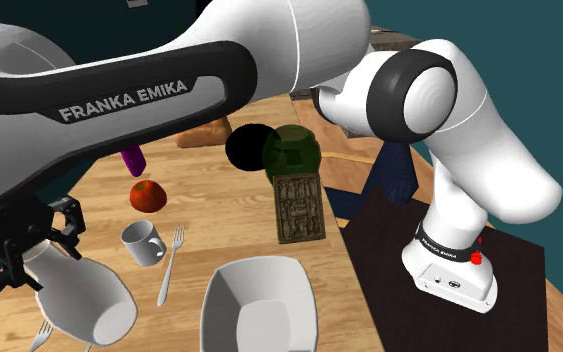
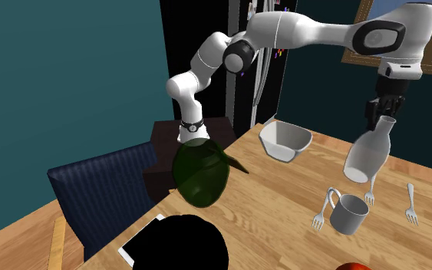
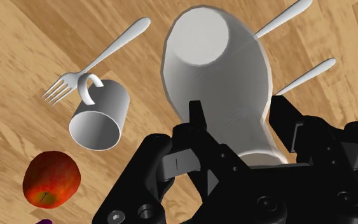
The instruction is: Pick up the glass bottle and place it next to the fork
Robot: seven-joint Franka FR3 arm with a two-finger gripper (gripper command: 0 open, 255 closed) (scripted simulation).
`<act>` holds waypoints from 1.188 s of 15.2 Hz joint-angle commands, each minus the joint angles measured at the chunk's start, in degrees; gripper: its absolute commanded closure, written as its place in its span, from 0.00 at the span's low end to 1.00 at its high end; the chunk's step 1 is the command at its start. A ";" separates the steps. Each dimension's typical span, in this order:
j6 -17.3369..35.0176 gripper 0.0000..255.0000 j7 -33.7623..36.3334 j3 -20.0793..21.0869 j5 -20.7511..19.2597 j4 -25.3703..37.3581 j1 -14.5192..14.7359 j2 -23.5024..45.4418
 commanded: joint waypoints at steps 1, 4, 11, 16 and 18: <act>2.33 1.00 0.50 0.11 0.04 -3.13 -0.52 -0.76; 4.97 1.00 0.95 0.16 0.02 -6.40 -1.11 -1.27; 7.59 1.00 1.39 0.15 -0.07 -9.35 -1.59 -1.51; 7.59 0.00 1.39 0.15 -0.07 -9.37 -1.60 -1.53; 7.59 0.00 1.38 0.15 -0.07 -9.37 -1.60 -1.54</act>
